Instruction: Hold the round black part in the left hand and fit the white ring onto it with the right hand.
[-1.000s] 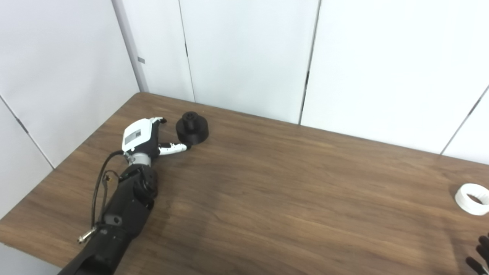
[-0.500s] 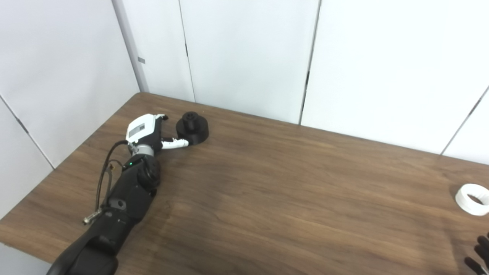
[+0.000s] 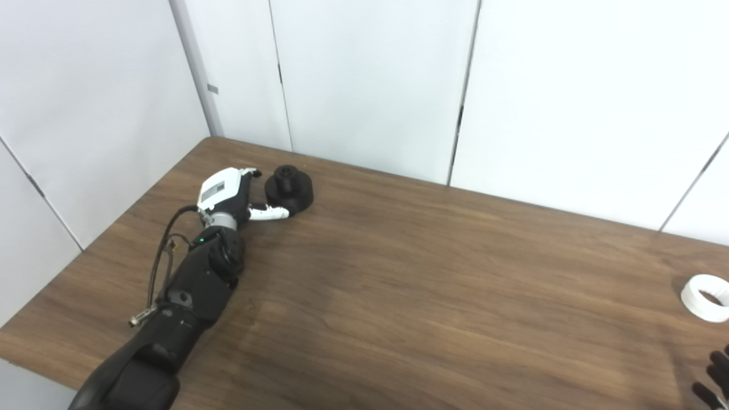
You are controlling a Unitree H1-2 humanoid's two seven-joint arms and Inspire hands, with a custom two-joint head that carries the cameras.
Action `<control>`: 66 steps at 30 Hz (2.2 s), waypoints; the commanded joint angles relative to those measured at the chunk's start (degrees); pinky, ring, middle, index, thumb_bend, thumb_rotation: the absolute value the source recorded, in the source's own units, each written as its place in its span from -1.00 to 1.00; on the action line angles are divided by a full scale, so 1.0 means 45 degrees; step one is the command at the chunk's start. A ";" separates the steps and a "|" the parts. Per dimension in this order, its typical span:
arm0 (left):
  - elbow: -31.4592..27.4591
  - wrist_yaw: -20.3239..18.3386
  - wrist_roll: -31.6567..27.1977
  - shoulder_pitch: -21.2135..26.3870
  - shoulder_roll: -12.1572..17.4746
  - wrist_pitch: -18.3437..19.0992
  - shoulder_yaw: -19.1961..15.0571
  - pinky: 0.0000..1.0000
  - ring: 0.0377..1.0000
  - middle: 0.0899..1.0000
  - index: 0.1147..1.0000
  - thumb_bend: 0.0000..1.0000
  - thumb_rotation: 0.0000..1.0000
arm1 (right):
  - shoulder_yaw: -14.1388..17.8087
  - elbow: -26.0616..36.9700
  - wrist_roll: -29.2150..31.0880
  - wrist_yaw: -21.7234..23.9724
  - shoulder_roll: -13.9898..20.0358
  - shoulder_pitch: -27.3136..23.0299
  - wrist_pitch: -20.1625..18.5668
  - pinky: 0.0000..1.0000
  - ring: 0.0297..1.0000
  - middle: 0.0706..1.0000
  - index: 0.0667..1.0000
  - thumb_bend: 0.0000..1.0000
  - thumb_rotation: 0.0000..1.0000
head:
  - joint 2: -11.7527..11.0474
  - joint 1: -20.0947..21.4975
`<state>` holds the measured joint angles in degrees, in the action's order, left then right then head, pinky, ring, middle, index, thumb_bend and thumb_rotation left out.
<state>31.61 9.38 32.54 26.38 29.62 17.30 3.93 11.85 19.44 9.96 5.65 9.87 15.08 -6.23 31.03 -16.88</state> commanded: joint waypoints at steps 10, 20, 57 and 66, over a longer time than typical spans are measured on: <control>-0.0262 -0.0014 -0.0138 0.0716 0.0278 -0.0189 0.0383 1.00 0.97 0.85 0.69 1.00 -0.09 | 0.0009 0.0587 0.0174 -0.0076 0.0000 -0.0188 0.0198 0.74 0.88 0.82 0.84 0.59 0.89 | 0.0034 0.0055; 0.0022 0.0006 -0.0168 0.1037 0.0124 -0.0099 0.0500 1.00 0.97 0.85 0.69 1.00 -0.13 | 0.0000 0.0676 0.0145 -0.0132 -0.0086 -0.0160 0.0107 0.72 0.87 0.81 0.83 0.63 0.87 | 0.0031 0.0085; 0.1584 0.3105 -0.0466 0.1580 -0.0610 -0.1269 0.0091 0.95 0.70 0.43 -0.16 0.09 -0.87 | -0.0060 0.0734 -0.0187 -0.0138 -0.0111 -0.0044 0.0312 0.71 0.83 0.76 0.81 0.60 0.87 | 0.0125 0.0193; 0.1700 0.3296 -0.0650 0.1485 -0.0643 -0.1658 0.0082 0.99 0.71 0.37 -0.18 0.05 -0.90 | -0.0048 0.0743 -0.0090 -0.0098 -0.0115 -0.0019 0.0362 0.76 0.84 0.77 0.82 0.59 0.85 | 0.0238 0.0289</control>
<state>40.04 22.48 29.38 30.27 25.37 12.15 4.67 11.49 21.16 9.22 5.54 9.10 15.66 -6.29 32.08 -15.56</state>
